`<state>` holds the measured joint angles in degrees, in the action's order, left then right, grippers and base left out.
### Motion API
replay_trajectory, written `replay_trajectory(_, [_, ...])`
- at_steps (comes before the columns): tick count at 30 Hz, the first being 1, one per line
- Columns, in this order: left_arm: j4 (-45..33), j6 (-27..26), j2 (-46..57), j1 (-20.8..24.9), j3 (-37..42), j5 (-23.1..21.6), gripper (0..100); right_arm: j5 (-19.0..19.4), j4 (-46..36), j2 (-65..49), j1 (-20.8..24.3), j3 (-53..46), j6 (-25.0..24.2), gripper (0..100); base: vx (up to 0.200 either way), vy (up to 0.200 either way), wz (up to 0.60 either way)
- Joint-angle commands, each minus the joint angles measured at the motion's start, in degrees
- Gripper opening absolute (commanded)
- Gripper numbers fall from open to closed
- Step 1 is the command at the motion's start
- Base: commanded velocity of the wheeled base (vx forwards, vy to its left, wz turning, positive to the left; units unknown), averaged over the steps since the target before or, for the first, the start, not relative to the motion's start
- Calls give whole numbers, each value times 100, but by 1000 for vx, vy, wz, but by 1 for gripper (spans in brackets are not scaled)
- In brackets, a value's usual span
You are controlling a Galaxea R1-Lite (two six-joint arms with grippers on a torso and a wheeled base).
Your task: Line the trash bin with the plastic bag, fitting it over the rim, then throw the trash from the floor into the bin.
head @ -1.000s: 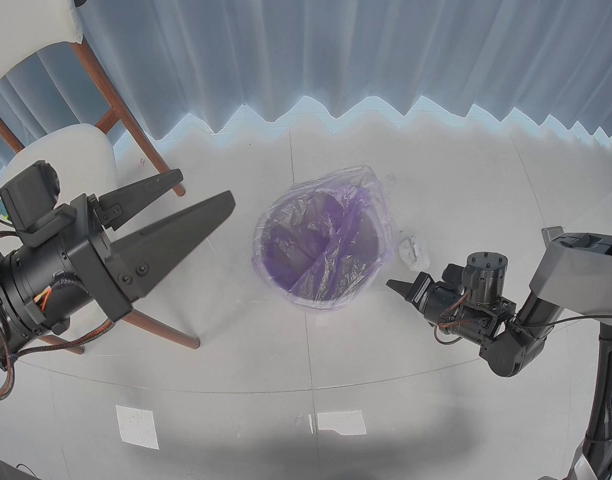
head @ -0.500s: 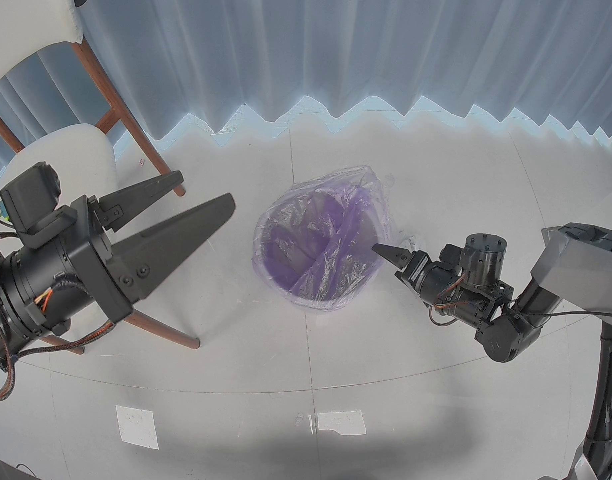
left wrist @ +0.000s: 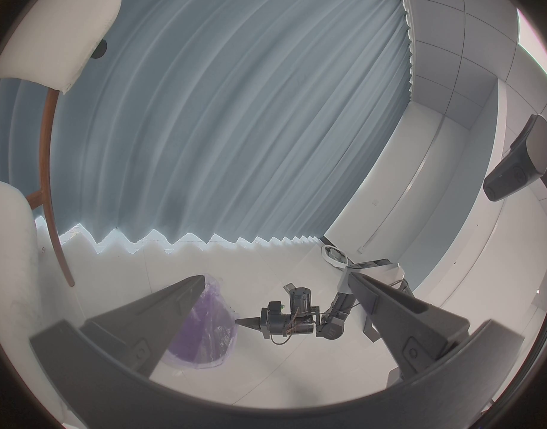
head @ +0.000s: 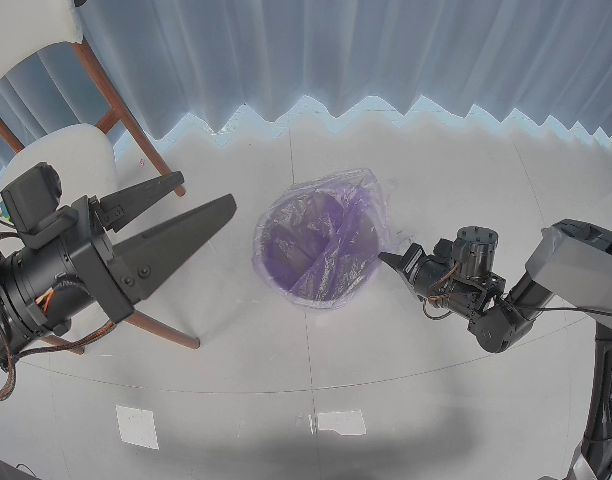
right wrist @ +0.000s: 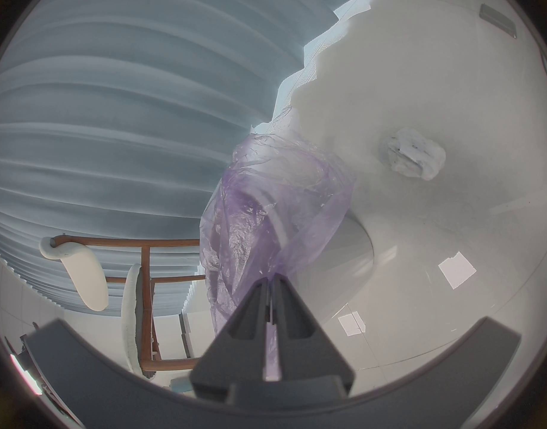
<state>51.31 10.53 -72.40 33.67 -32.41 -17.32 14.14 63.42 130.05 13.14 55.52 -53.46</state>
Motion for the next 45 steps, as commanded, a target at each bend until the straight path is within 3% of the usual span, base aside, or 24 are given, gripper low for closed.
replay_trajectory(1, [2,1,-11,-1,-2,1,100,1,-5,82,4,38,-7,0,0,0,0])
replay_trajectory(39, [-7,-122,-2,-1,86,-8,100,-8,101,-15,-110,-647,37,0,0,0,0])
replay_trajectory(44, [-7,-122,-2,-1,104,-8,100,-17,136,557,-119,-595,318,0,0,0,0])
replay_trajectory(45, [-7,-122,15,-1,104,-8,100,-25,162,794,-119,-542,564,0,0,0,0])
